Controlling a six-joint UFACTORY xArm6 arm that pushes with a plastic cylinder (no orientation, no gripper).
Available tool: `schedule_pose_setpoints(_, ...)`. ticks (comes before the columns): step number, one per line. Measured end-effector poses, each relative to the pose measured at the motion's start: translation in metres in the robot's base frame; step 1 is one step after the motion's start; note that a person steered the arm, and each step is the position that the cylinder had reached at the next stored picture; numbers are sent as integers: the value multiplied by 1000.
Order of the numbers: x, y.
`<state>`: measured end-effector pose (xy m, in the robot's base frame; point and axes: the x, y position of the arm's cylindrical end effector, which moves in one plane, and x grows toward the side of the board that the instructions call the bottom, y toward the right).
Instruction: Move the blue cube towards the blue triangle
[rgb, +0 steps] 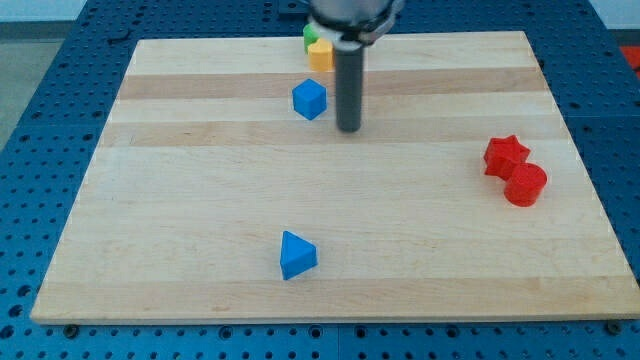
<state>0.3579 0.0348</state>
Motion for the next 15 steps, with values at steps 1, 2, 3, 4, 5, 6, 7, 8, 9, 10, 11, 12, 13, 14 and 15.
schedule_pose_setpoints(1,-42,36)
schedule_pose_setpoints(2,-61,32)
schedule_pose_setpoints(3,-70,10)
schedule_pose_setpoints(4,-67,-26)
schedule_pose_setpoints(5,-41,-63)
schedule_pose_setpoints(6,-4,-76)
schedule_pose_setpoints(7,26,-78)
schedule_pose_setpoints(8,53,-78)
schedule_pose_setpoints(9,75,-86)
schedule_pose_setpoints(10,57,-87)
schedule_pose_setpoints(11,32,-94)
schedule_pose_setpoints(12,33,-123)
schedule_pose_setpoints(13,55,-140)
schedule_pose_setpoints(14,74,-135)
schedule_pose_setpoints(15,88,-123)
